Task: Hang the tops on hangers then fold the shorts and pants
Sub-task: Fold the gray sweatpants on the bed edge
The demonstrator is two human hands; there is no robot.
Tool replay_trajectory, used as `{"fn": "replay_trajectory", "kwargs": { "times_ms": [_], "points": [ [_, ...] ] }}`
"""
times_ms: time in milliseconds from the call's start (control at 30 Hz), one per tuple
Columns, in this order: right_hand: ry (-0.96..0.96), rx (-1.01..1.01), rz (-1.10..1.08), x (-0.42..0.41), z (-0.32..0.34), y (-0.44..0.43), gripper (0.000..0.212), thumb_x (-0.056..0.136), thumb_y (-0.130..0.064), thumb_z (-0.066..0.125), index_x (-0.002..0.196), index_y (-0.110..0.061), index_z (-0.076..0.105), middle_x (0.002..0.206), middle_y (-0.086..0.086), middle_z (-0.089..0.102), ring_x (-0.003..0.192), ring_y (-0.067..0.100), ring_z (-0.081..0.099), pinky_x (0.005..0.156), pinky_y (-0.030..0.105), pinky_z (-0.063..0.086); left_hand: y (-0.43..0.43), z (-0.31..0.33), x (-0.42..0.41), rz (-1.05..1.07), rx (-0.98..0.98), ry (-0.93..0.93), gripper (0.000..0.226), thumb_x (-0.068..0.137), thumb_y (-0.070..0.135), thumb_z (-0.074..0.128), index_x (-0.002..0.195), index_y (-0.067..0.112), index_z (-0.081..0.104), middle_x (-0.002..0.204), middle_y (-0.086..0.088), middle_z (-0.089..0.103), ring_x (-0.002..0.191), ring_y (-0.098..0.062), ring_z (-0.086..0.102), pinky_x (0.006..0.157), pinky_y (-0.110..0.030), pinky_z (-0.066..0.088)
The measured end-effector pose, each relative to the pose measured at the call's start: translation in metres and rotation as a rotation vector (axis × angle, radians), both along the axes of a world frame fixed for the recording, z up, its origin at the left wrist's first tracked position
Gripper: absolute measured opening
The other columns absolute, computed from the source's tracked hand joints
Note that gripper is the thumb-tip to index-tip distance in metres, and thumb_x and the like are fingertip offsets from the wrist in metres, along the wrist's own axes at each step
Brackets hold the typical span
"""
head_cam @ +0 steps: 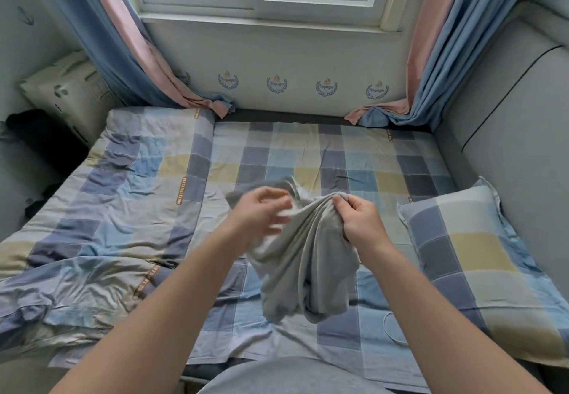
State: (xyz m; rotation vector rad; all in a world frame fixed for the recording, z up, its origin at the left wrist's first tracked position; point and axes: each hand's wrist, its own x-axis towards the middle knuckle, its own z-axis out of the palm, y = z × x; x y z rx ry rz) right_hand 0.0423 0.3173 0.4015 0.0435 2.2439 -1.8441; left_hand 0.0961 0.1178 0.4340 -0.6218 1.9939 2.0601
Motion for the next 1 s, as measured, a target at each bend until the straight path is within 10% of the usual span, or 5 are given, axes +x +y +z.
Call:
{"fn": "replay_trajectory", "kwargs": {
  "times_ms": [233, 400, 667, 1000],
  "points": [
    [-0.073, -0.199, 0.123, 0.004, 0.035, -0.01, 0.018, 0.102, -0.01, 0.055, 0.105, -0.004, 0.072, 0.102, 0.019, 0.071, 0.098, 0.03, 0.065, 0.098, 0.05, 0.052, 0.037, -0.053, 0.029, -0.425, -0.285, -0.011, 0.033, 0.089, 0.022, 0.075, 0.119, 0.014, 0.066, 0.113, -0.003, 0.072, 0.107, -0.018, 0.068, 0.096, -0.037, 0.054],
    [-0.117, -0.367, 0.192, 0.006, 0.052, -0.003, 0.021, 0.101, -0.006, 0.053, 0.114, 0.002, 0.068, 0.097, 0.017, 0.07, 0.086, 0.025, 0.068, 0.074, 0.034, 0.06, 0.052, -0.066, 0.036, -0.319, -0.223, 0.126, 0.02, 0.098, 0.015, 0.057, 0.111, 0.009, 0.071, 0.107, -0.016, 0.074, 0.107, -0.038, 0.067, 0.093, -0.054, 0.053],
    [0.013, -0.289, 0.127, -0.004, 0.048, 0.016, 0.042, 0.094, 0.003, 0.06, 0.132, -0.017, 0.058, 0.128, 0.006, 0.066, 0.121, 0.021, 0.062, 0.098, 0.034, 0.051, 0.022, -0.041, 0.018, -0.018, -0.32, 0.259, 0.028, 0.103, 0.015, 0.05, 0.077, 0.012, 0.061, 0.069, -0.006, 0.053, 0.062, -0.016, 0.046, 0.061, -0.037, 0.038],
    [-0.107, -0.103, 0.343, 0.02, 0.027, 0.004, 0.037, 0.092, -0.031, 0.071, 0.126, -0.028, 0.057, 0.124, -0.002, 0.068, 0.11, 0.012, 0.066, 0.092, 0.036, 0.056, 0.005, 0.019, 0.002, 0.23, 0.077, 0.204, 0.028, 0.105, 0.027, 0.051, 0.086, 0.012, 0.067, 0.086, -0.015, 0.059, 0.082, -0.03, 0.059, 0.079, -0.057, 0.054]
  ]
}}
